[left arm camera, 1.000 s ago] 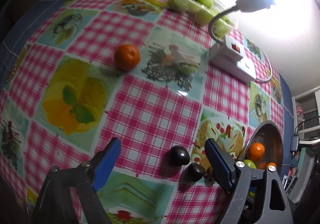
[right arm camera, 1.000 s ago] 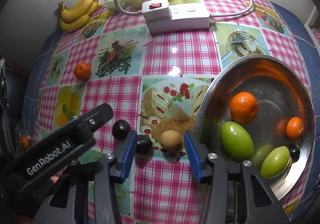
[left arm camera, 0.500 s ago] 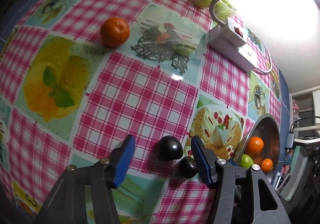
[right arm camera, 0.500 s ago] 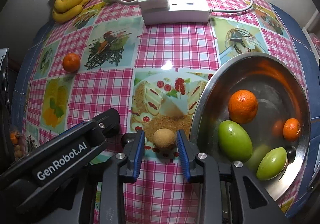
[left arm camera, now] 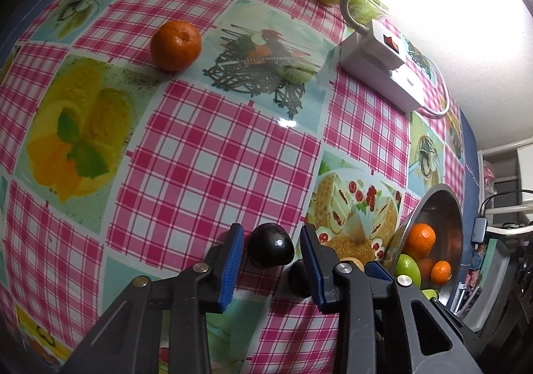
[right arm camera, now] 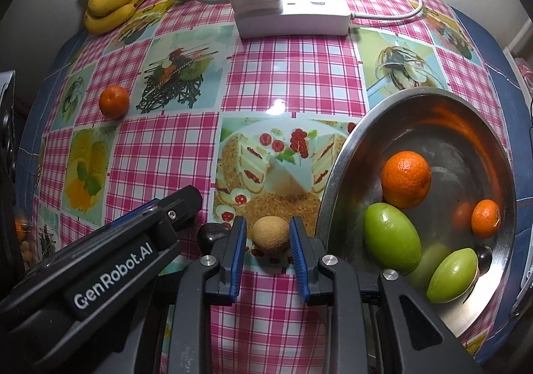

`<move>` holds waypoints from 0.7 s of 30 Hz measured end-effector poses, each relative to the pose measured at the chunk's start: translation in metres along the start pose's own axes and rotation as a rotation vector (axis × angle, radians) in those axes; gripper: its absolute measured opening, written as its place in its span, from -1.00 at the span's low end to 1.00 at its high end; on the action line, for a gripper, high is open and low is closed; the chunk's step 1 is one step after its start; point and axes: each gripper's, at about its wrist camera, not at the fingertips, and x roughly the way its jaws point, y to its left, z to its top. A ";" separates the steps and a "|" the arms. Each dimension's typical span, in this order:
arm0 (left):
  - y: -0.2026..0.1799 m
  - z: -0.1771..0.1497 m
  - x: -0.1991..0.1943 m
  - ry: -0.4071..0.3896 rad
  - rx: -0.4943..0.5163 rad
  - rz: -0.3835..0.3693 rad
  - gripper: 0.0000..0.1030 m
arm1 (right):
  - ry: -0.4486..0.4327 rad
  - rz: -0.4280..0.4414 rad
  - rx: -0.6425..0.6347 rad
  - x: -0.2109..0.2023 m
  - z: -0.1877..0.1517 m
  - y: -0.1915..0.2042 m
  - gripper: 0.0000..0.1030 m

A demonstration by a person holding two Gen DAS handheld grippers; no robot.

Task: Organize fruits
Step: 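Grasp a dark plum with the left gripper while the right gripper grasps the tan fruit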

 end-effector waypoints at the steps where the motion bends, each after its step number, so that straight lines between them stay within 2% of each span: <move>1: 0.000 -0.001 0.000 0.001 0.003 0.001 -0.32 | 0.000 -0.001 -0.002 0.000 0.000 0.001 -0.46; 5: 0.001 -0.002 0.000 -0.004 0.005 0.008 -0.41 | 0.001 -0.011 -0.010 0.001 0.001 0.002 -0.47; 21: 0.005 0.005 -0.015 -0.066 -0.045 -0.022 -0.41 | 0.024 -0.016 -0.033 0.010 -0.001 0.007 -0.48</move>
